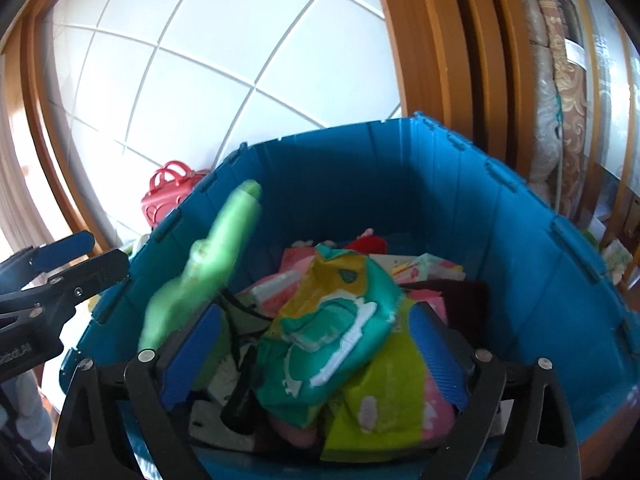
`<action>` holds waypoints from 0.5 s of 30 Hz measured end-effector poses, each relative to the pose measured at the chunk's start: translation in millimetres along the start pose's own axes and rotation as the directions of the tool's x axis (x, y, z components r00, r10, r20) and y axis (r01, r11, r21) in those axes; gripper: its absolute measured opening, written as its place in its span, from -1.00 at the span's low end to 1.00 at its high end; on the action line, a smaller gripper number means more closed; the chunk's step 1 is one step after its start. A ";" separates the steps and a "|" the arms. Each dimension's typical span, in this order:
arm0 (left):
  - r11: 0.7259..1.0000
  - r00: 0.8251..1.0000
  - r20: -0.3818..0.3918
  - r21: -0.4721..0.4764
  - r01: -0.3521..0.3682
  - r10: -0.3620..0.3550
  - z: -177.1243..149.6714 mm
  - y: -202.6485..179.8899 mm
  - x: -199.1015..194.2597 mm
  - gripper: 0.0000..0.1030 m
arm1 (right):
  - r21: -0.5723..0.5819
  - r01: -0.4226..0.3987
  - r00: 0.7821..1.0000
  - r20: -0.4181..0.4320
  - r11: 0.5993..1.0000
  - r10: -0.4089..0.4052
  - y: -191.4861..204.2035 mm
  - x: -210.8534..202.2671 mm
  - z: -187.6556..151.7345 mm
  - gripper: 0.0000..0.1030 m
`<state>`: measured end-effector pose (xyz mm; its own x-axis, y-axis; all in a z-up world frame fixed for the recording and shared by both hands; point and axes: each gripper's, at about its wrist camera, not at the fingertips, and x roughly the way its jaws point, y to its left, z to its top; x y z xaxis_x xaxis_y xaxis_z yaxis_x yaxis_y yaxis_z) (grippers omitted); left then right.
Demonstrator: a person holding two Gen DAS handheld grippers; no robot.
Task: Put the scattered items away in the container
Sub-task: 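Open the left tool dropping the hat while the right tool releases the wipes pack, then withdraw both tools from the crate toward the yellow duck plush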
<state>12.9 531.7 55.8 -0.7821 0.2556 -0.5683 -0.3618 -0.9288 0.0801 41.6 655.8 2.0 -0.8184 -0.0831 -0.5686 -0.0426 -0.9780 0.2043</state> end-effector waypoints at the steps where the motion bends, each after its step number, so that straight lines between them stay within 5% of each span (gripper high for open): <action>1: 1.000 1.000 0.002 -0.001 0.005 -0.005 -0.7 0.1 -1.5 0.33 | 0.001 0.004 1.000 0.001 1.000 -0.004 -1.7 -2.6 1.4 0.98; 7: 1.000 1.000 0.010 -0.028 -0.005 0.005 -6.5 7.3 -10.1 0.33 | 0.005 0.030 0.999 -0.019 1.000 -0.030 -7.2 -15.2 -0.6 1.00; 15: 0.995 0.994 0.087 -0.083 -0.051 0.059 -15.0 35.7 -42.2 0.33 | -0.029 0.019 0.998 0.064 0.999 -0.017 14.8 -43.3 4.8 1.00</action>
<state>40.6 483.7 70.3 -0.8431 0.2231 -0.4893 -0.2777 -0.9598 0.0409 73.6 645.9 33.5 -0.8523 -0.0541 -0.5202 -0.0416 -0.9845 0.1706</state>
